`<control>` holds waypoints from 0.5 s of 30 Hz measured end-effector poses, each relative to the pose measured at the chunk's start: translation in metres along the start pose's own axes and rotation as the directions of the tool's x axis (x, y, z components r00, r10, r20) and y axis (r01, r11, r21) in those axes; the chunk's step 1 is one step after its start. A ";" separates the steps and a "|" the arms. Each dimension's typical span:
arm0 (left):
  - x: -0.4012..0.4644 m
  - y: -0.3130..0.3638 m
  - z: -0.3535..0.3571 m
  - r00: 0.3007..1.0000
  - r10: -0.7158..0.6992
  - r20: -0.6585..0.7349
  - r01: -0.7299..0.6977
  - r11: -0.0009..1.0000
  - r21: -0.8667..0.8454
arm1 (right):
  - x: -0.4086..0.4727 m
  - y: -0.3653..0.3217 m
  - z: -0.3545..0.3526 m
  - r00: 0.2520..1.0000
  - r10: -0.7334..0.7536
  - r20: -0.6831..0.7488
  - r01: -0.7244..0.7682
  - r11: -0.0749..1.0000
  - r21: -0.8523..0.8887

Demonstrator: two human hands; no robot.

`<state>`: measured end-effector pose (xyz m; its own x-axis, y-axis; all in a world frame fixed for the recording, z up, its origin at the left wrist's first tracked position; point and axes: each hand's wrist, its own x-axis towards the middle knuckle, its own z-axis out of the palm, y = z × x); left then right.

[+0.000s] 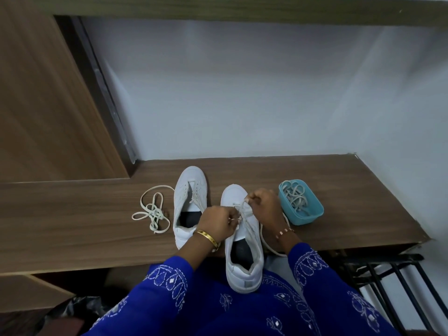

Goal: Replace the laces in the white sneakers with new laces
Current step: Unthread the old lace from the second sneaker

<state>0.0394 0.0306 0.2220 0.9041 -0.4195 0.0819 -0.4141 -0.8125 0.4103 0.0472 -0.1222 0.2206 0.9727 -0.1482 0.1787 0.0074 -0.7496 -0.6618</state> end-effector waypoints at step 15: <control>0.004 0.000 0.007 0.988 -0.148 0.040 0.152 0.898 -0.412 | 0.011 0.021 -0.029 0.960 0.224 -0.169 -0.236 0.970 -0.059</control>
<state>0.0426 0.0263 0.2158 0.9506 -0.3101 -0.0164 -0.1915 -0.6268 0.7553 0.0512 -0.1583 0.2303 0.8962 -0.4188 0.1464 -0.2363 -0.7300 -0.6413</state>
